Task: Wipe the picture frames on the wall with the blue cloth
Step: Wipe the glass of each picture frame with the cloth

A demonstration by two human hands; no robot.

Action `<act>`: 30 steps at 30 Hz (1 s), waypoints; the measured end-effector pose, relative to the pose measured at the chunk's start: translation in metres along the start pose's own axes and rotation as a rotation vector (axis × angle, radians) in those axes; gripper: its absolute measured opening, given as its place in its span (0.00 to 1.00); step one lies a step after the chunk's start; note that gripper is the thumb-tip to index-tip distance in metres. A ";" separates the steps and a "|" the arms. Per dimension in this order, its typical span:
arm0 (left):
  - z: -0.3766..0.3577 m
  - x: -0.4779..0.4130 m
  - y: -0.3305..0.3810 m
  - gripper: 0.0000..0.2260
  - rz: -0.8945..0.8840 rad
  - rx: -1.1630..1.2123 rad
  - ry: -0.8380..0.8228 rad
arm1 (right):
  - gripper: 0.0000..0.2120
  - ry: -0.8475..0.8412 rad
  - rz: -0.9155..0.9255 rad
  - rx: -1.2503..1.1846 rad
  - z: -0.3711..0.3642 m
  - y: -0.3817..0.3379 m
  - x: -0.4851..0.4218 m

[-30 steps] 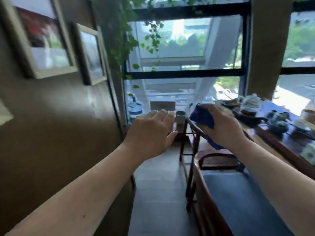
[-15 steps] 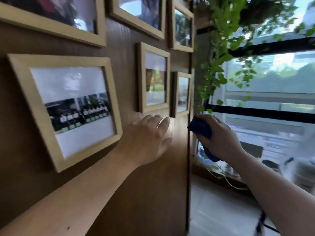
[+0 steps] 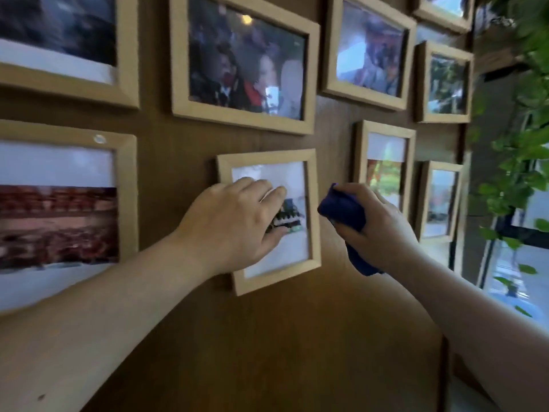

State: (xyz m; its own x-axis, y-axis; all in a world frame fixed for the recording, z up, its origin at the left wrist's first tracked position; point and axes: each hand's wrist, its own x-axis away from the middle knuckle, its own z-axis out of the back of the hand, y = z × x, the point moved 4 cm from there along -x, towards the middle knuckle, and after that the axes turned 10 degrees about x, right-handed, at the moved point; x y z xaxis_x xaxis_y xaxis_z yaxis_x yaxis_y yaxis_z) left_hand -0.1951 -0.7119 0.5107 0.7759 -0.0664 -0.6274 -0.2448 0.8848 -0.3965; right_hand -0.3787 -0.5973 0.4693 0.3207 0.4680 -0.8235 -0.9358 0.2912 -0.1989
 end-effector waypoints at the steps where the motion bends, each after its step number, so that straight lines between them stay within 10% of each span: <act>1: 0.008 0.005 -0.008 0.28 -0.001 -0.030 0.009 | 0.25 0.006 0.023 -0.001 -0.001 -0.012 -0.006; 14: 0.156 -0.012 -0.123 0.28 0.048 -0.407 0.174 | 0.16 0.302 0.197 -0.113 0.064 -0.152 -0.158; 30: 0.118 -0.066 -0.156 0.49 0.249 -0.538 0.022 | 0.18 0.319 0.252 0.138 0.041 -0.189 -0.238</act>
State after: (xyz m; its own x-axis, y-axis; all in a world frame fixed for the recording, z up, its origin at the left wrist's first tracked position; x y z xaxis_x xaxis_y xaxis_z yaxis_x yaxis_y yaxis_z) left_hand -0.1395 -0.7908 0.6935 0.6466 0.0982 -0.7565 -0.6826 0.5172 -0.5163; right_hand -0.2718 -0.7297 0.7245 0.0027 0.2636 -0.9646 -0.9436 0.3202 0.0848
